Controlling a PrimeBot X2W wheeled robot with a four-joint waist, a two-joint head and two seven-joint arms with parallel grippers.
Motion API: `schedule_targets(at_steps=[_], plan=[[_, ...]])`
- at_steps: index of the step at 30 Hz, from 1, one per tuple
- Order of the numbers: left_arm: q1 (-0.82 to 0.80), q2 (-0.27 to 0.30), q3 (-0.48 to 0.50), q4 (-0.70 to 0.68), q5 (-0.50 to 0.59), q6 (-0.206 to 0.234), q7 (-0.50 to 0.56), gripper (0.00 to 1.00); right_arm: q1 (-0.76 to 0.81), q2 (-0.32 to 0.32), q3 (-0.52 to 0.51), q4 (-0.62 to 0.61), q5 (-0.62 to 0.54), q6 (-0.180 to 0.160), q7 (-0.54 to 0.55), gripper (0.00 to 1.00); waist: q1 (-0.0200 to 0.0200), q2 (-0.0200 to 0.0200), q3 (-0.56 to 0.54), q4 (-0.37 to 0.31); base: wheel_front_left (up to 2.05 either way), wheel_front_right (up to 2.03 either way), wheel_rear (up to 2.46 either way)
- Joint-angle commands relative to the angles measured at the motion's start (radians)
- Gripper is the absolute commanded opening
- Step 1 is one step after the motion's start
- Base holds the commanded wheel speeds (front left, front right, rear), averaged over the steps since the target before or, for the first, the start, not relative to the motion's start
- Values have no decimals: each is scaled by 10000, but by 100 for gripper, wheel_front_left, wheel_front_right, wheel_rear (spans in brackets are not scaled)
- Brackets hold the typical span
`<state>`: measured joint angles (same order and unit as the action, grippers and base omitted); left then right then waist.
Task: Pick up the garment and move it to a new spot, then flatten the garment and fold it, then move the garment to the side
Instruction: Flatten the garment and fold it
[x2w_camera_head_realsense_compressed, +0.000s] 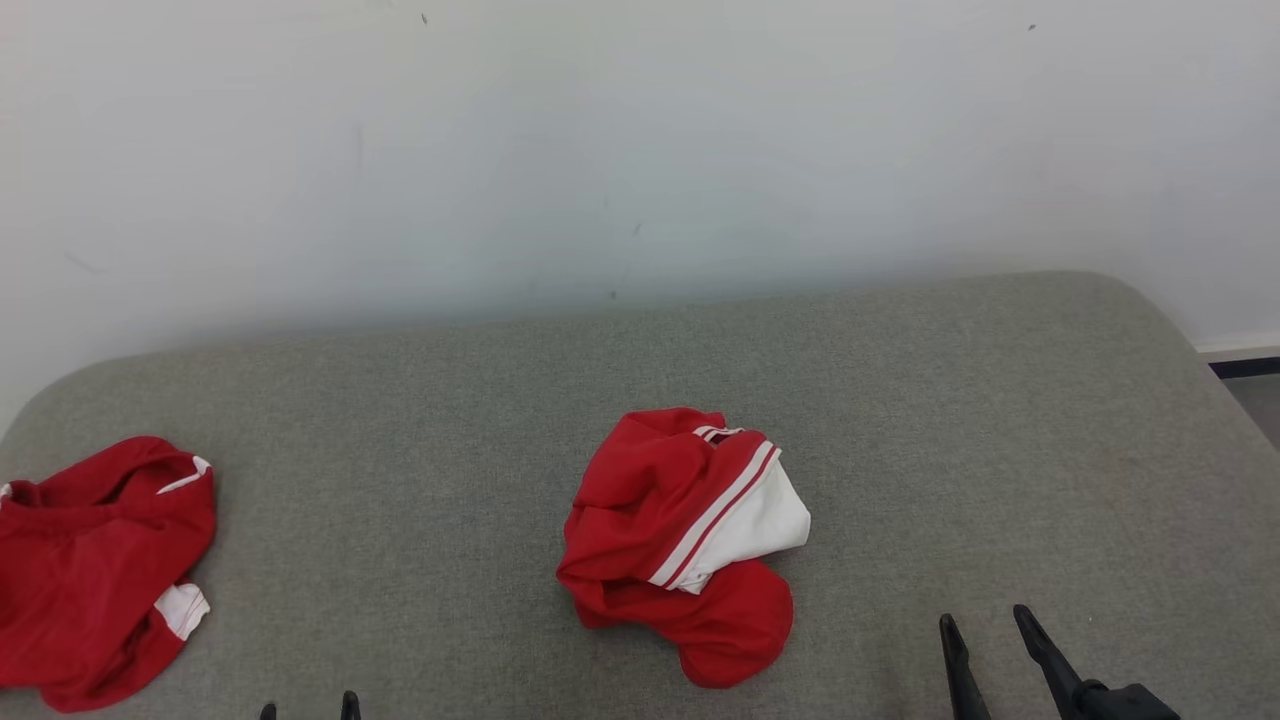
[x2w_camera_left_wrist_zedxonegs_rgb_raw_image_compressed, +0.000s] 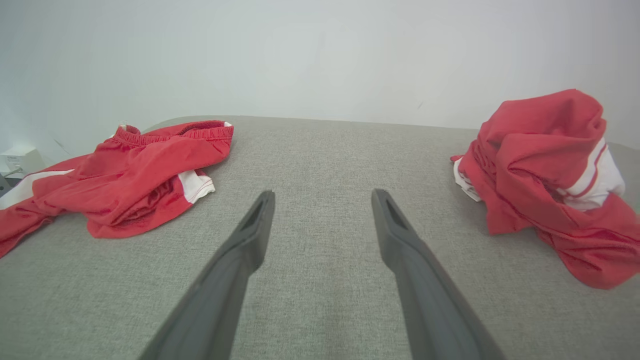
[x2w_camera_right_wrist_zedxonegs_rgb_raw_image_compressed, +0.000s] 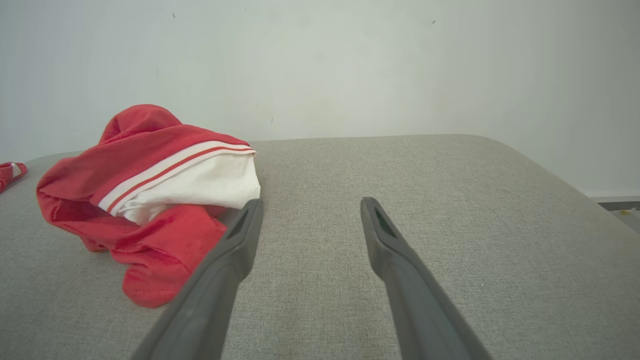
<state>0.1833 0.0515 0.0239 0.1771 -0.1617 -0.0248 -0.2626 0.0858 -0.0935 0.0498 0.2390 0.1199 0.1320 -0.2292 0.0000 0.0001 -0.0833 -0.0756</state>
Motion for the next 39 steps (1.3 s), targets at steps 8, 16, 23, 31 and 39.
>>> schedule_targets(at_steps=[8,16,23,31,39], plan=[[-924,-19,-514,518,-81,-471,61,100,-101,37,120,57,9,-25,-17,100,0,-1,-22,-389,0,0,0],[-3044,22,-1699,556,-264,-853,2593,100,7,61,219,-3,62,-25,52,100,0,-1,58,-1117,0,0,0],[-4579,-7,-2665,770,-708,-785,4822,100,-113,25,340,-49,113,-25,76,100,0,-1,283,-1853,0,0,0],[-6439,-7,-3706,1652,-1913,-318,4924,100,-430,37,557,-61,206,-25,38,100,0,-1,743,-3071,0,0,0],[-7399,-1,-3851,3460,-2119,141,4680,100,-633,99,568,73,298,-25,-51,100,0,-1,1151,-3970,0,0,0]])
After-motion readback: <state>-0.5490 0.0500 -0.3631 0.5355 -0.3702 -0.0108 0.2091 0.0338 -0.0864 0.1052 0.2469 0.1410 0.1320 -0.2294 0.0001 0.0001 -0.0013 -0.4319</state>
